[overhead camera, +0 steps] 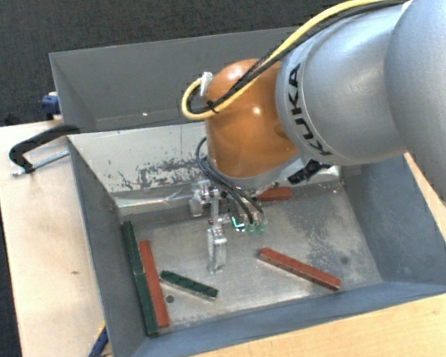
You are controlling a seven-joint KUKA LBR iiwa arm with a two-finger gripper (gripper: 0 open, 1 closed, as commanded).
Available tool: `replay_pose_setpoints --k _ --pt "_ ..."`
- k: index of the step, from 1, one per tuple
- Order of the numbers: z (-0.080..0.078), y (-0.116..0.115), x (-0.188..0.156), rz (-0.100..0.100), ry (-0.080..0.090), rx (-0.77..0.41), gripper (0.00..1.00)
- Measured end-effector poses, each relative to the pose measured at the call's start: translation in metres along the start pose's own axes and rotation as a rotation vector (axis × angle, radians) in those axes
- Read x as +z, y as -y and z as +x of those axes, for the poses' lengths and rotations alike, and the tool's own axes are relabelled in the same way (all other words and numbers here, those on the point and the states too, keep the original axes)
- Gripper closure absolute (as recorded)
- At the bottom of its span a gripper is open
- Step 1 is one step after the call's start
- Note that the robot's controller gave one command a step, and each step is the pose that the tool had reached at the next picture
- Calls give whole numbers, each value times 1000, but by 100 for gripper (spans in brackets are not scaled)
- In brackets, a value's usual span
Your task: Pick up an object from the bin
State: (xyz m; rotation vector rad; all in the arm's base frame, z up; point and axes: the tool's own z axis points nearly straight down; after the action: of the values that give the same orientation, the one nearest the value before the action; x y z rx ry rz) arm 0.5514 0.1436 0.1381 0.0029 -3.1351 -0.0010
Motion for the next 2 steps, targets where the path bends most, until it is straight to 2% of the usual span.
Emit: replay_pose_setpoints --k 1,2 --pt "-2 1 -4 -1 8 2 0" --pt "21 -39 45 -2 13 140 0"
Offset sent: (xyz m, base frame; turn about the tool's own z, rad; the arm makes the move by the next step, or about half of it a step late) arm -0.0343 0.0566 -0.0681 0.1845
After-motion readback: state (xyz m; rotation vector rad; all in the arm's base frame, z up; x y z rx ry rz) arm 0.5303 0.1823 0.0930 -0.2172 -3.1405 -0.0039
